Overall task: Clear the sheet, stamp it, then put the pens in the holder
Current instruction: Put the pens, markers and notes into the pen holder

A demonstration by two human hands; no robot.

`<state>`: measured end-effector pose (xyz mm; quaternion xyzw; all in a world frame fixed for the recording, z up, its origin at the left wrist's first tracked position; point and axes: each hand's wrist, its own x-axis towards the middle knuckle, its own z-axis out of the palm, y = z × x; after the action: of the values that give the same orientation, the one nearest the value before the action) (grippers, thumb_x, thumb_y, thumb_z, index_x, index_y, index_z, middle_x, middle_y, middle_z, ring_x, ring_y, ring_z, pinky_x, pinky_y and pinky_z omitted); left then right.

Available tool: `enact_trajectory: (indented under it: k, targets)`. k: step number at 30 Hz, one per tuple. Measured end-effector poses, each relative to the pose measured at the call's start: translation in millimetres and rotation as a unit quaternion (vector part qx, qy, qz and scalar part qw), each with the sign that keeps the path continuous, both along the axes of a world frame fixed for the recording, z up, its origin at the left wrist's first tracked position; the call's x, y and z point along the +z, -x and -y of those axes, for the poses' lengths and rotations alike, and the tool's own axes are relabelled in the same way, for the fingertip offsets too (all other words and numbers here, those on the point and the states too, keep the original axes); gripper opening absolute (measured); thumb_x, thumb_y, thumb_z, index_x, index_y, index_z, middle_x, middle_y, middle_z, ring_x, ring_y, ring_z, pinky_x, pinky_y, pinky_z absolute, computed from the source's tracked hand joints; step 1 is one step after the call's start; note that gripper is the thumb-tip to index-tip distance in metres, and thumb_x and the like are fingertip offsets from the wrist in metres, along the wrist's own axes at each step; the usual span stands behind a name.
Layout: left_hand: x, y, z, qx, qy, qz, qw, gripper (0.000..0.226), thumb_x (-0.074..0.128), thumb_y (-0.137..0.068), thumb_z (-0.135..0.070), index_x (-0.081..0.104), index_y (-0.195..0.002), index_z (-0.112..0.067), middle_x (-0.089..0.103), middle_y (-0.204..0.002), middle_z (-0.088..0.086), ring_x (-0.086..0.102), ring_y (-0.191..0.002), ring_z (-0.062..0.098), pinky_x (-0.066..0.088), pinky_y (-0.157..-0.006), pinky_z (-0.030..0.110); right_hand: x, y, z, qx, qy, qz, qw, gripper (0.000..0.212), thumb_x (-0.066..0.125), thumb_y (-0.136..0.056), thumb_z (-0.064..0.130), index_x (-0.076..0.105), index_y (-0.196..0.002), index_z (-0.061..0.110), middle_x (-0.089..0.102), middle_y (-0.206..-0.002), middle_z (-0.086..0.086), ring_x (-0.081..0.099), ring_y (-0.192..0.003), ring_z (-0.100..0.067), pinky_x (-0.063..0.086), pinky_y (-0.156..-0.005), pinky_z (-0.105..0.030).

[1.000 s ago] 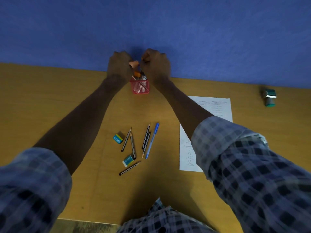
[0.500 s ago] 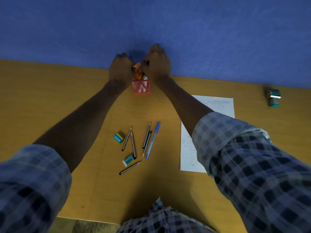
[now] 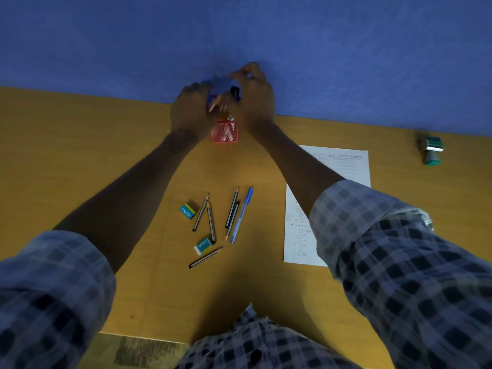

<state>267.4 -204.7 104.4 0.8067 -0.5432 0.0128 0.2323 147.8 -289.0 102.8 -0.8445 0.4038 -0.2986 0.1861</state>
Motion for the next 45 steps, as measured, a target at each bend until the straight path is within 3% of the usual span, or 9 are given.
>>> enact_trajectory:
  k: [6,9,12,17,22,31,35,40,45]
  targets:
    - [-7.1,8.4,-41.6,0.031,0.018,-0.018,0.999,0.025,0.061,-0.088,-0.031,0.065,-0.102,-0.01,0.069,-0.086,0.01,0.065,-0.077,0.025,0.038,-0.063,0.027,-12.4,20.8,-35.3,-0.021,-0.012,0.027,0.999,0.031,0.058,-0.091,0.034,0.068,-0.109,0.011,0.066,-0.108,-0.007,0.065,-0.097,-0.019,0.054,-0.082,-0.028]
    - [-17.9,19.3,-73.8,0.042,-0.079,-0.031,0.995,0.021,0.066,-0.085,-0.031,0.065,-0.095,-0.012,0.07,-0.083,0.008,0.063,-0.071,0.02,0.043,-0.062,0.027,-28.3,36.7,-65.6,0.0,-0.027,-0.051,0.998,0.025,0.059,-0.091,0.032,0.069,-0.104,0.012,0.072,-0.098,-0.005,0.068,-0.09,-0.019,0.052,-0.076,-0.027]
    - [-36.1,26.5,-92.7,0.043,-0.182,-0.074,0.98,0.019,0.069,-0.081,-0.032,0.067,-0.09,-0.015,0.07,-0.091,0.008,0.064,-0.081,0.022,0.047,-0.065,0.03,-46.5,47.6,-86.3,0.009,-0.12,-0.131,0.984,0.02,0.066,-0.084,0.027,0.069,-0.097,0.012,0.071,-0.088,-0.002,0.065,-0.077,-0.016,0.045,-0.067,-0.023]
    - [-53.9,43.8,-122.7,0.026,-0.276,-0.075,0.958,0.044,0.075,-0.075,-0.04,0.067,-0.105,-0.01,0.068,-0.107,0.011,0.062,-0.101,0.031,0.048,-0.074,0.034,-53.4,57.7,-116.2,0.023,-0.18,-0.224,0.957,0.023,0.072,-0.078,0.029,0.067,-0.087,0.009,0.066,-0.078,-0.006,0.068,-0.076,-0.024,0.052,-0.063,-0.028]
    - [-59.4,61.4,-132.1,0.014,-0.327,-0.054,0.943,0.048,0.081,-0.072,-0.041,0.065,-0.101,-0.007,0.069,-0.1,0.013,0.066,-0.092,0.031,0.051,-0.07,0.034,-54.5,62.9,-135.8,0.019,-0.226,-0.237,0.945,0.034,0.073,-0.077,0.032,0.067,-0.097,0.006,0.069,-0.091,-0.012,0.068,-0.087,-0.029,0.055,-0.073,-0.034]
    - [-61.1,71.4,-134.8,0.051,-0.323,-0.073,0.942,0.031,0.075,-0.079,-0.02,0.068,-0.105,-0.006,0.068,-0.105,0.018,0.066,-0.099,0.036,0.056,-0.077,0.039,-55.0,61.9,-151.7,0.004,-0.269,-0.191,0.944,0.024,0.064,-0.085,0.013,0.065,-0.106,0.001,0.068,-0.101,-0.019,0.067,-0.096,-0.036,0.06,-0.079,-0.046]
    - [-59.5,77.5,-132.9,0.069,-0.311,-0.076,0.945,0.027,0.071,-0.079,-0.017,0.065,-0.1,-0.002,0.067,-0.102,0.021,0.066,-0.096,0.04,0.055,-0.074,0.041,-50.7,54.1,-152.7,0.0,-0.278,-0.205,0.938,0.026,0.067,-0.084,0.013,0.066,-0.107,0.002,0.069,-0.105,-0.019,0.067,-0.102,-0.037,0.058,-0.078,-0.042]
    - [-58.0,84.8,-130.2,0.076,-0.304,-0.046,0.948,0.037,0.073,-0.08,-0.031,0.064,-0.102,-0.003,0.065,-0.104,0.021,0.064,-0.099,0.04,0.053,-0.075,0.04,-50.7,51.7,-152.9,0.006,-0.291,-0.213,0.933,0.032,0.072,-0.081,0.02,0.067,-0.108,0.004,0.069,-0.107,-0.019,0.065,-0.105,-0.037,0.056,-0.079,-0.04]
    - [-63.6,87.1,-128.9,0.04,-0.297,0.009,0.954,0.024,0.062,-0.085,-0.019,0.067,-0.102,-0.002,0.067,-0.101,0.022,0.065,-0.096,0.042,0.052,-0.073,0.04,-49.8,55.9,-149.1,0.015,-0.255,-0.231,0.939,0.026,0.062,-0.088,0.024,0.068,-0.107,0.007,0.069,-0.108,-0.018,0.066,-0.104,-0.036,0.05,-0.076,-0.036]
